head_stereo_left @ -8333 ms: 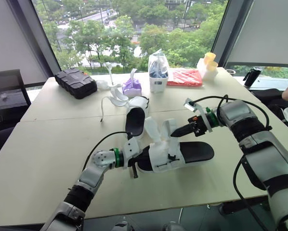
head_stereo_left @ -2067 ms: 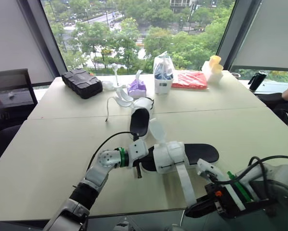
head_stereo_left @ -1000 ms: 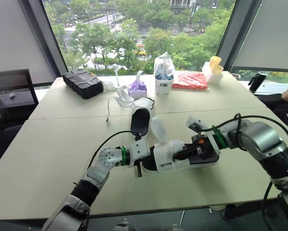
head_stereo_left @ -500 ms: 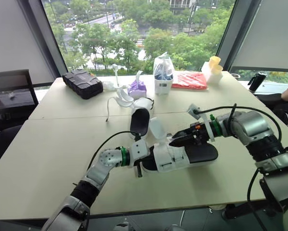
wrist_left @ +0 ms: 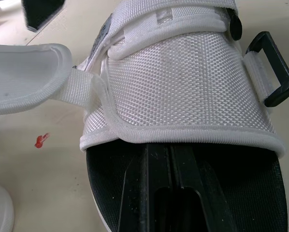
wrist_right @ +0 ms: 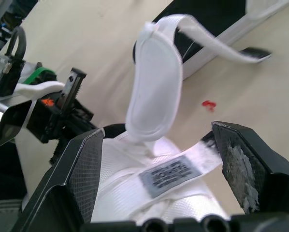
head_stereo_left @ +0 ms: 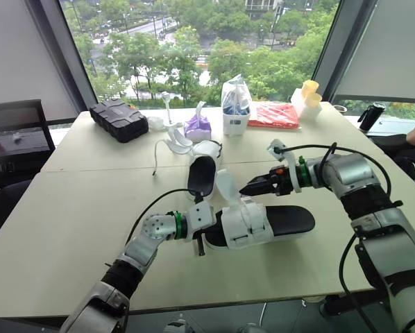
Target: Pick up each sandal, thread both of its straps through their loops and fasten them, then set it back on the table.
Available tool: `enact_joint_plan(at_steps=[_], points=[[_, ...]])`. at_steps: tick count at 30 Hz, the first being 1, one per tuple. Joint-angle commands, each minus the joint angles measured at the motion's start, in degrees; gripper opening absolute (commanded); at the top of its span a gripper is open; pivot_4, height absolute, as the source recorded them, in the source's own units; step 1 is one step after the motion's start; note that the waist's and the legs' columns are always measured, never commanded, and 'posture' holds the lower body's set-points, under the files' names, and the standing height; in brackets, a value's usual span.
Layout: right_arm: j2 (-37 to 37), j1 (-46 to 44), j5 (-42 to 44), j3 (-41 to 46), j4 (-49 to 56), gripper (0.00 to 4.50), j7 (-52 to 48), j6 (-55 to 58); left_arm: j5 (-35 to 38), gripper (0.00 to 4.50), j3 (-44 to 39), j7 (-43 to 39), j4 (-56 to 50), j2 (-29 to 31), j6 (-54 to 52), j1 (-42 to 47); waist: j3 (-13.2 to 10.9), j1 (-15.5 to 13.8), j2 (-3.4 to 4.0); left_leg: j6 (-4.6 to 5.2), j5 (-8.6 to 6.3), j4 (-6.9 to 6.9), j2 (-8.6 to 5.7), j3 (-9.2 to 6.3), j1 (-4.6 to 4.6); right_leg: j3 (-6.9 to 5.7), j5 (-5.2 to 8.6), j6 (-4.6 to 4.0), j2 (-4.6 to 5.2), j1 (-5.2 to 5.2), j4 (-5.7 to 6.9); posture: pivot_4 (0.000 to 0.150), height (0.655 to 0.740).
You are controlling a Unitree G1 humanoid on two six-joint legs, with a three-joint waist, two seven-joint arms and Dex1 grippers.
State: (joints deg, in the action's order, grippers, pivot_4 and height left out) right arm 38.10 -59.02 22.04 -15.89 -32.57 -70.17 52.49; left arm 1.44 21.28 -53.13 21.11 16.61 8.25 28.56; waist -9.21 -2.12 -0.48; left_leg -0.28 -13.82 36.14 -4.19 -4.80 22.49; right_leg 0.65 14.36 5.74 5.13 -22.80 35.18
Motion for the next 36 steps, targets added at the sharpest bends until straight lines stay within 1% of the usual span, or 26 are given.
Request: enact_joint_plan(at_steps=[1, 6, 13, 18, 22, 26, 30, 36], points=[[-1.1, -2.4, -1.0, 2.9, -0.3, 3.83, 0.6, -2.0, -4.1, 0.00, 2.4, -0.1, 5.1, 1.4, -2.9, -2.6, 0.0, 0.1, 0.01, 0.01, 0.00, 0.00, 0.00, 0.00, 0.00, 0.00, -0.01, 0.01, 0.00, 0.00, 0.00, 0.150, 0.7400], [-3.6, -1.4, -3.1, 2.9, 0.1, 3.83, 2.4, -3.9, -4.0, 0.00, 2.4, -0.1, 5.2, 1.4, -2.7, -2.5, 0.0, 0.1, 0.02, -0.05, -0.03, 0.02, 0.00, -0.01, -0.01, 0.01, -0.01, -0.01, -0.01, -0.01, 0.04, 0.150, 0.7400], [-9.5, -3.6, -6.2, 3.2, -8.3, 3.83, 5.0, -8.5, -4.0, 0.00, 2.4, -0.2, 5.2, 1.3, -2.5, -2.4, 0.0, 0.1, 0.03, 0.02, 0.02, 0.01, 0.00, -0.01, -0.01, 0.01, -0.06, 0.07, -0.02, -0.02, 0.04, 0.150, 0.7400], [-13.8, -5.5, -7.0, 2.7, -13.6, 3.83, 2.1, -8.6, -4.1, 0.00, 2.3, 0.0, 4.9, 1.5, -2.7, -2.6, 0.0, 0.2, 0.05, 0.01, 0.02, 0.01, 0.00, -0.01, -0.01, 0.02, -0.09, 0.11, -0.04, -0.14, 0.07, 0.150, 0.7400], [-15.4, -6.6, -7.7, 3.4, -15.9, 3.83, 0.8, -8.6, -4.1, 0.00, 2.3, 0.1, 4.6, 1.5, -2.8, -2.7, 0.0, 0.2, 0.05, 0.01, 0.02, 0.01, 0.00, -0.01, -0.02, 0.02, -0.10, 0.12, -0.05, -0.29, 0.10, 0.150, 0.7400], [-18.0, -9.1, -6.3, 5.2, -19.3, 3.83, -1.4, -6.5, -4.0, 0.00, 2.2, 0.3, 4.0, 1.7, -3.1, -3.1, 0.0, 0.6, 0.06, 0.01, 0.02, 0.01, -0.01, 0.00, -0.02, 0.04, -0.10, 0.12, -0.05, -0.32, 0.13, 0.150, 0.7400], [-21.6, -15.3, -3.9, 10.6, -27.3, 3.83, -2.4, -5.9, -3.9, 0.00, 1.8, 1.3, 2.8, 1.8, -3.3, -4.0, 0.0, 1.4, 0.13, -0.10, -0.03, 0.00, -0.02, -0.01, -0.02, 0.06, -0.11, 0.11, -0.05, -0.36, 0.22, 0.150, 0.7400], [-22.1, -17.5, -4.5, 13.4, -30.0, 3.83, -3.8, -5.1, -4.1, 0.00, 1.9, 2.0, 2.3, 1.8, -3.3, -4.7, 0.0, 1.5, 0.14, -0.14, -0.05, 0.02, -0.03, -0.03, -0.02, 0.06, -0.13, 0.08, -0.06, -0.37, 0.23, 0.150, 0.7400]])
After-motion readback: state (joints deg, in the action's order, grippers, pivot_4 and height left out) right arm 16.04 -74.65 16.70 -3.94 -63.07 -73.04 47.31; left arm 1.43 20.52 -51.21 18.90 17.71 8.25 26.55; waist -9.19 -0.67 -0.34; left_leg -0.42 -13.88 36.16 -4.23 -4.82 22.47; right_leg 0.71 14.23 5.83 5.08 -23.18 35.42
